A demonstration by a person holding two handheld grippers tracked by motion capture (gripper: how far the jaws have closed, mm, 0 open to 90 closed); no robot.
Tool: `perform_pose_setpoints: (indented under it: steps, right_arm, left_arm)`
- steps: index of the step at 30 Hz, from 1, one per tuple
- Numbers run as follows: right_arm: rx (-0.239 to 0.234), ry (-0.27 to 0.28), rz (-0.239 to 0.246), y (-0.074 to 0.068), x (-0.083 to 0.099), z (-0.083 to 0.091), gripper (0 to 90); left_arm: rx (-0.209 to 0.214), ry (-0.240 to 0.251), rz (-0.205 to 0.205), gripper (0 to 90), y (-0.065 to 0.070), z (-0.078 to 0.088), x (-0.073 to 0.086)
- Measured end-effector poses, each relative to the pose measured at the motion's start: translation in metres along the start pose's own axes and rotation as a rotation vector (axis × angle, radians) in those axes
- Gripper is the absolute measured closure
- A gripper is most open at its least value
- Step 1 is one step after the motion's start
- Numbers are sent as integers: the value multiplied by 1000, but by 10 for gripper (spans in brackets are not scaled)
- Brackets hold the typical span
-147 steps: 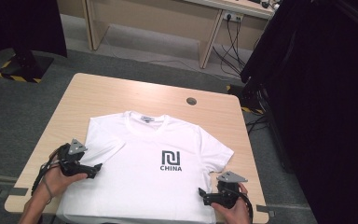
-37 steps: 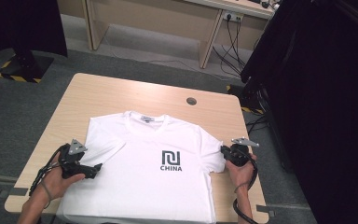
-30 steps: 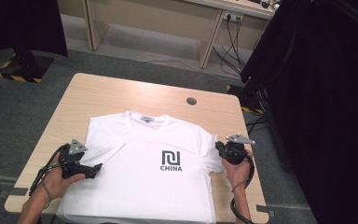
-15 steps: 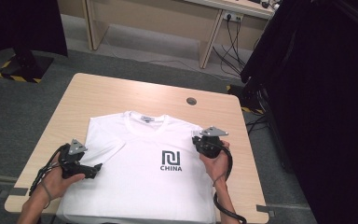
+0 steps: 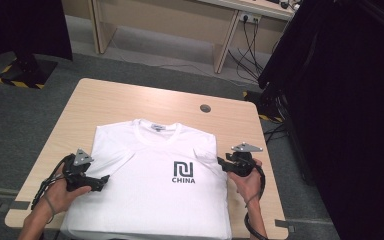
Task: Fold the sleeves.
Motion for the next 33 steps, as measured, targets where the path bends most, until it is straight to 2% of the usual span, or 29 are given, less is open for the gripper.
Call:
perform_pose_setpoints:
  steps: [5, 7, 9, 12, 15, 18, 27, 31, 33]
  right_arm:
    - [7, -46, -25, 16, 23, -7, 554]
    - [-15, -64, -23, 17, 28, -11, 586]
    - [-43, -61, -15, 14, 30, -14, 662]
    - [-61, -65, 8, 9, 29, -13, 784]
    - [-72, -59, 30, 4, 28, -11, 852]
    - [-83, -39, 61, -6, 22, -2, 872]
    - [-152, -30, 192, -58, 21, 21, 879]
    - [-217, -52, 225, -80, 27, 21, 848]
    - [-226, -47, 225, -84, 26, 21, 817]
  left_arm:
    - [0, 1, 0, 0, 0, 0, 0]
    - [0, 0, 0, 0, 0, 0, 0]
    - [0, 0, 0, 0, 0, 0, 0]
    - [0, 0, 0, 0, 0, 0, 0]
    - [1, 0, 0, 0, 0, 0, 0]
    - [1, 0, 0, 0, 0, 0, 0]
    - [0, 0, 0, 0, 0, 0, 0]
    - [0, 1, 0, 0, 0, 0, 0]
    - [0, 0, 0, 0, 0, 0, 0]
Point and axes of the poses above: each handheld gripper's, and its own axes: z roughly backward along the jaws, x roughly out of its underside, y roughly to its right, the point moved 9 cm from there along -z, roughly forward along the jaws, and after that the axes turned 3 degrees about -x, right-handed, at the moved point
